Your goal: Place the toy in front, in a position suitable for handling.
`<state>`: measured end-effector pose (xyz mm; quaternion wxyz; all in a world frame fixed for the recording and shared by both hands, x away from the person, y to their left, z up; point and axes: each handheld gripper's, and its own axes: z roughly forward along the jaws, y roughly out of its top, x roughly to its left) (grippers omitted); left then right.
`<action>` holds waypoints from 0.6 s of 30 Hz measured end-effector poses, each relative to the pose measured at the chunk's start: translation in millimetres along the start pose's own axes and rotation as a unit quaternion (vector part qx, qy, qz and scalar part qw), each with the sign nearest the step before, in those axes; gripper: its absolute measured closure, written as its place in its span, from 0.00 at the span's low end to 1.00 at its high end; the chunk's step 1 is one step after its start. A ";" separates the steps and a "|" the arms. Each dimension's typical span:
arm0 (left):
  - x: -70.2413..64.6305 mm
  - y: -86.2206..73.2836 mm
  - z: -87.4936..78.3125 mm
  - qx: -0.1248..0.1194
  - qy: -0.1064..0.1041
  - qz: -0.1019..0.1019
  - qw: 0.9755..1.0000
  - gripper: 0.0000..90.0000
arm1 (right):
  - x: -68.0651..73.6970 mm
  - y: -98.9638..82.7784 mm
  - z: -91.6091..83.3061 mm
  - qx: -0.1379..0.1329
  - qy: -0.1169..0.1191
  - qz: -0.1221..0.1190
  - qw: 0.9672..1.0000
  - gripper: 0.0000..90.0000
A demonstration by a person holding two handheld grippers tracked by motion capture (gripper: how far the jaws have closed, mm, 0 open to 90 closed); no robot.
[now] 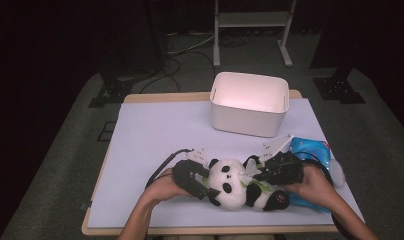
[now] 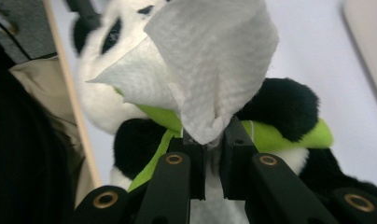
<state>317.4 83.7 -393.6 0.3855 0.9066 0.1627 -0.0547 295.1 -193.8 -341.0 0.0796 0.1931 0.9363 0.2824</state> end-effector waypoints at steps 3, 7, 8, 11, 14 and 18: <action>-0.8 0.5 0.1 -0.003 -0.001 -0.002 1.000 0.27 | -5.6 0.3 0.7 0.000 0.001 0.005 1.000 0.91; -1.2 0.1 1.1 -0.003 -0.007 -0.004 1.000 0.27 | -15.4 0.1 3.3 -0.004 0.006 0.015 1.000 0.91; -1.1 0.0 1.2 -0.004 -0.008 -0.005 1.000 0.27 | -19.4 0.5 4.3 -0.005 0.006 0.019 1.000 0.91; -0.8 -0.2 1.1 -0.001 -0.010 -0.005 1.000 0.27 | -22.7 0.9 5.3 -0.008 0.013 0.024 1.000 0.91; -0.3 -0.6 1.3 0.000 -0.012 -0.004 1.000 0.27 | -24.8 1.4 6.3 -0.012 0.014 0.026 1.000 0.91; -0.8 -0.4 2.3 0.011 -0.004 -0.007 1.000 0.27 | -22.7 1.9 5.1 -0.020 0.015 0.027 0.999 0.91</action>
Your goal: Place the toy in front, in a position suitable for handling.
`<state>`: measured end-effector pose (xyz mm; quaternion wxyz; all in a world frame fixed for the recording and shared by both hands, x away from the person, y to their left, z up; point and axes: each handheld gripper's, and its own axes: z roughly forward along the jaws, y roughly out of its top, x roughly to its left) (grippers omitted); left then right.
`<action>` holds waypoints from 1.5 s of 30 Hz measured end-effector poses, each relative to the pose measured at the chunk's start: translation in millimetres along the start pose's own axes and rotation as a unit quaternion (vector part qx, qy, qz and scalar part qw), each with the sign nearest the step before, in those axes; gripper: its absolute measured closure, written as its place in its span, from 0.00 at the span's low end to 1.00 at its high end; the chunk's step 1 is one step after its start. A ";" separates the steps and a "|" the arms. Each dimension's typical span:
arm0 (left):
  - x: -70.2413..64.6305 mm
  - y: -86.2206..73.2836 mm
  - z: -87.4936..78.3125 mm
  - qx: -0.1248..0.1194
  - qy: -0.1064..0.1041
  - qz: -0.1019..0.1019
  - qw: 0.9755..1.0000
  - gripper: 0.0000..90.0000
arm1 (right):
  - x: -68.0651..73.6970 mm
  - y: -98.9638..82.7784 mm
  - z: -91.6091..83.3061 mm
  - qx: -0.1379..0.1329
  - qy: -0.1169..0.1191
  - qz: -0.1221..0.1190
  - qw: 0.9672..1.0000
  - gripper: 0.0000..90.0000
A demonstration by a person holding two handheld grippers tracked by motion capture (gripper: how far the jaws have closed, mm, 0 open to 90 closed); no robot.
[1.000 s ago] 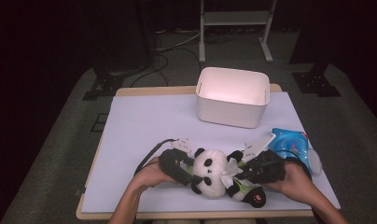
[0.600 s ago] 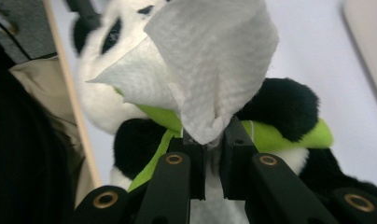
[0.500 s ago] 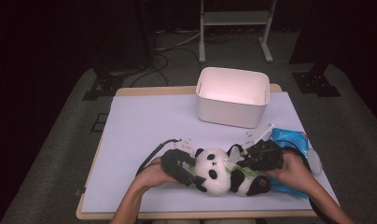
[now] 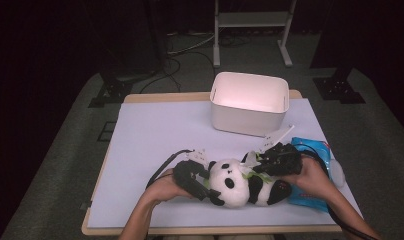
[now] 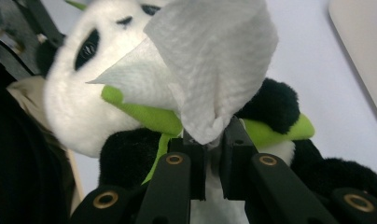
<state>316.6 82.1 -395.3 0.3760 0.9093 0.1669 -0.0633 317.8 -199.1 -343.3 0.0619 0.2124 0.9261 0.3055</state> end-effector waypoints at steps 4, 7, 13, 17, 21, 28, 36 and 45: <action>0.1 0.4 -0.8 -0.001 0.003 -0.002 1.000 0.27 | 12.4 3.4 -7.1 -0.025 0.010 -0.015 1.000 0.91; -1.2 2.2 -1.6 -0.010 -0.001 -0.001 1.000 0.29 | 17.0 5.9 -9.0 -0.039 0.025 -0.014 0.999 0.91; -4.1 2.6 2.5 0.007 0.004 0.004 1.000 0.30 | 44.4 21.6 -0.8 -0.018 0.036 -0.055 0.998 0.91; -1.3 1.0 2.7 0.005 0.004 0.000 1.000 0.30 | 46.3 19.2 -3.8 -0.021 0.041 -0.055 0.997 0.91; -0.3 0.5 3.0 0.005 0.006 0.000 1.000 0.29 | 46.0 11.4 -15.5 -0.023 0.035 -0.050 0.998 0.91; 0.9 0.1 3.7 0.004 0.010 -0.003 1.000 0.29 | 46.6 -10.0 -24.4 -0.008 0.031 -0.036 0.999 0.90; 1.5 -0.4 5.6 0.003 0.017 -0.002 1.000 0.29 | 36.2 -7.9 -8.1 -0.002 0.027 -0.031 0.999 0.91; 4.4 -1.6 7.1 0.003 0.025 -0.010 1.000 0.28 | 18.9 1.6 0.3 0.012 0.012 -0.026 1.000 0.91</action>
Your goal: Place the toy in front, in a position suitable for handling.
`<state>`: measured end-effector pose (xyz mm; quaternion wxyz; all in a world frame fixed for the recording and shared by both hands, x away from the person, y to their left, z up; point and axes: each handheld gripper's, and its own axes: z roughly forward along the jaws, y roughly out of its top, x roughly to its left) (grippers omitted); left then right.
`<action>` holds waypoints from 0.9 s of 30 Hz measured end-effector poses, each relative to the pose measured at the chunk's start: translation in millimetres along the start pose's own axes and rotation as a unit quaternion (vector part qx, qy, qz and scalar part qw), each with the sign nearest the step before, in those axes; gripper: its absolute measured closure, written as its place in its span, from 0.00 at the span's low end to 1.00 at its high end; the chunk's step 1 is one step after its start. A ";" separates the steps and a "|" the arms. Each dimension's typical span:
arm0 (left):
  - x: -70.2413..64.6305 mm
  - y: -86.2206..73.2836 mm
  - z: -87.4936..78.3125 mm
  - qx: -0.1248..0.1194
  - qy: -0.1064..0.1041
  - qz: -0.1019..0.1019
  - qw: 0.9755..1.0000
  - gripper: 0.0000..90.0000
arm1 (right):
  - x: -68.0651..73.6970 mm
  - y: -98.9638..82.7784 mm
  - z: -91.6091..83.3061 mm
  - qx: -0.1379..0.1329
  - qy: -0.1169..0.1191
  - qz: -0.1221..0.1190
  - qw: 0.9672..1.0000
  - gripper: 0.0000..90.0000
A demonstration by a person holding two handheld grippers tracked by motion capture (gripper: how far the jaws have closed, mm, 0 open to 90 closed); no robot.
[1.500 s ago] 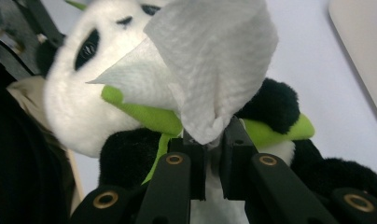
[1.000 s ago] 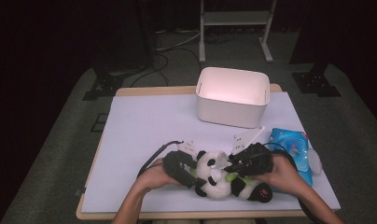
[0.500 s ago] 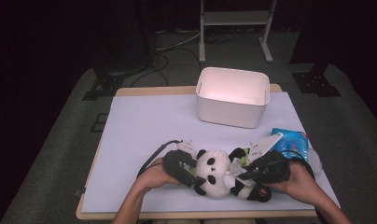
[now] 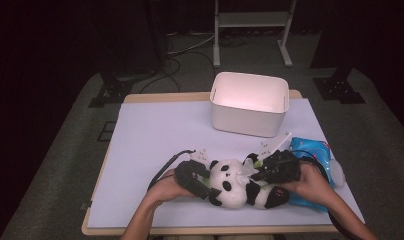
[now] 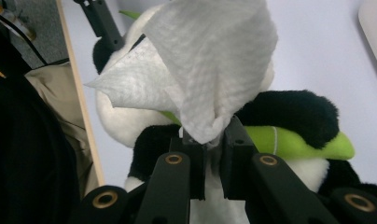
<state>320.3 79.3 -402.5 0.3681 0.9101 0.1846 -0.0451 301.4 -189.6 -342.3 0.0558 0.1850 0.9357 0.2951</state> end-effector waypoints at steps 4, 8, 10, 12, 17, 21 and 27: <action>0.4 -1.5 1.2 0.004 0.006 0.005 1.000 0.25 | -8.4 8.1 4.6 0.014 -0.006 -0.003 1.000 0.91; 3.2 -3.4 0.4 -0.001 0.007 -0.003 1.000 0.25 | -17.8 13.5 7.5 0.009 -0.005 0.009 1.000 0.91; 5.1 -3.6 1.3 -0.002 0.008 -0.004 1.000 0.25 | -17.4 14.5 7.5 0.007 -0.006 0.010 1.000 0.91; 6.0 -4.0 2.1 -0.009 0.007 -0.009 1.000 0.27 | -15.2 17.4 6.6 -0.003 -0.007 0.008 1.000 0.91; 5.7 -3.4 1.7 -0.007 0.008 -0.010 1.000 0.27 | -3.2 29.9 5.2 -0.015 0.000 -0.008 1.000 0.91; 6.2 -3.0 1.4 -0.015 0.004 -0.019 1.000 0.27 | 14.0 43.2 7.6 -0.014 0.018 -0.034 0.999 0.91; 6.5 -3.7 1.7 -0.017 0.007 -0.023 1.000 0.27 | 27.5 53.4 28.9 0.013 0.028 -0.061 0.998 0.91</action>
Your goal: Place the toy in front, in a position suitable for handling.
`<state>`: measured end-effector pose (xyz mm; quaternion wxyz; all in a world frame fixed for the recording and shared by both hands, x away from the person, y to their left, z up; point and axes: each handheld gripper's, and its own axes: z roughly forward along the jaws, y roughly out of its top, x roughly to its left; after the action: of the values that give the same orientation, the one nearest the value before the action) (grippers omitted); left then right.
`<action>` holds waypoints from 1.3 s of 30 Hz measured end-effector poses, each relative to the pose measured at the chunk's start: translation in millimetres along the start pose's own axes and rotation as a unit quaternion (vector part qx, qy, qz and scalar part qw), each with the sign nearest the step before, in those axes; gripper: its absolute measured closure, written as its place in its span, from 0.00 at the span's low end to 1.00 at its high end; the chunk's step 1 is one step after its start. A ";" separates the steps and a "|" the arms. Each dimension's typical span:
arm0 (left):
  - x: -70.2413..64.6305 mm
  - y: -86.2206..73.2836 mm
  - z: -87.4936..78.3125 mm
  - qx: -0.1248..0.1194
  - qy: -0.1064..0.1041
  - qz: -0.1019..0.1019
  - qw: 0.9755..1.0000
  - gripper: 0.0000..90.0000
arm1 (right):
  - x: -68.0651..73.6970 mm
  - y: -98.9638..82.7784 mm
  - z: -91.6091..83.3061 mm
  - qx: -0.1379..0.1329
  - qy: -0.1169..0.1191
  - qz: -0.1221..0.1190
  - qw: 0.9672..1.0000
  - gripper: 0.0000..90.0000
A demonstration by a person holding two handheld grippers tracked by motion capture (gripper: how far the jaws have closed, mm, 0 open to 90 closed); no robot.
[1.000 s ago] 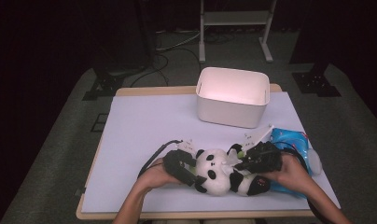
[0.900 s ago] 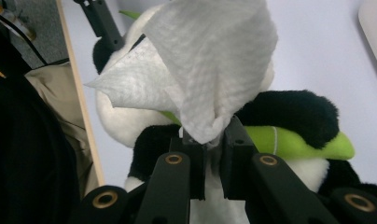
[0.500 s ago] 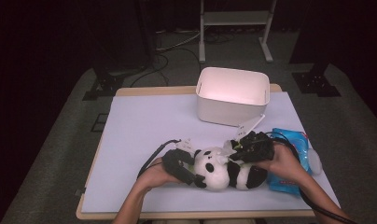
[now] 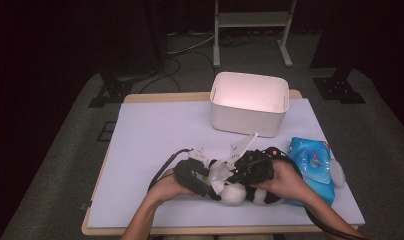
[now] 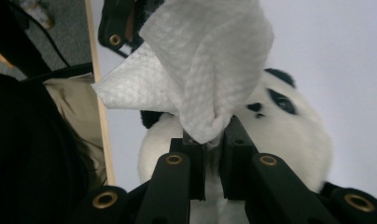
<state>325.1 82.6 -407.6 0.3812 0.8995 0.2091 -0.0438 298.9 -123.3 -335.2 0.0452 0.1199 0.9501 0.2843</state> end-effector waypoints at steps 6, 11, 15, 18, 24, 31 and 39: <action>0.5 -0.7 -1.1 -0.006 -0.005 -0.001 1.000 0.27 | 1.2 -5.2 -0.5 -0.001 0.012 0.002 1.000 0.91; 0.2 0.4 -1.6 -0.010 -0.006 0.002 1.000 0.27 | 1.7 -13.6 -10.0 0.003 0.014 0.006 1.000 0.91; -2.7 2.5 -0.6 -0.009 -0.008 0.004 1.000 0.28 | 3.8 -13.9 -9.6 0.002 0.011 0.003 1.000 0.91; -2.6 2.5 -0.4 -0.011 -0.012 0.004 1.000 0.28 | 3.9 -9.6 -6.6 0.001 0.012 0.000 1.000 0.91; -0.6 1.2 1.6 -0.012 -0.016 0.000 1.000 0.28 | 5.0 5.5 5.7 0.004 0.019 -0.010 1.000 0.91; -0.8 0.3 0.2 -0.011 -0.019 0.005 1.000 0.27 | -11.1 0.3 -11.0 -0.011 0.001 0.012 1.000 0.91; -3.1 1.9 1.6 -0.011 -0.019 0.014 1.000 0.27 | -25.1 -10.4 -20.5 -0.023 0.000 0.039 0.999 0.90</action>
<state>323.1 79.2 -406.7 0.3952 0.8972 0.1898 -0.0533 317.9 -148.9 -323.4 0.0371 0.1554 0.9381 0.3072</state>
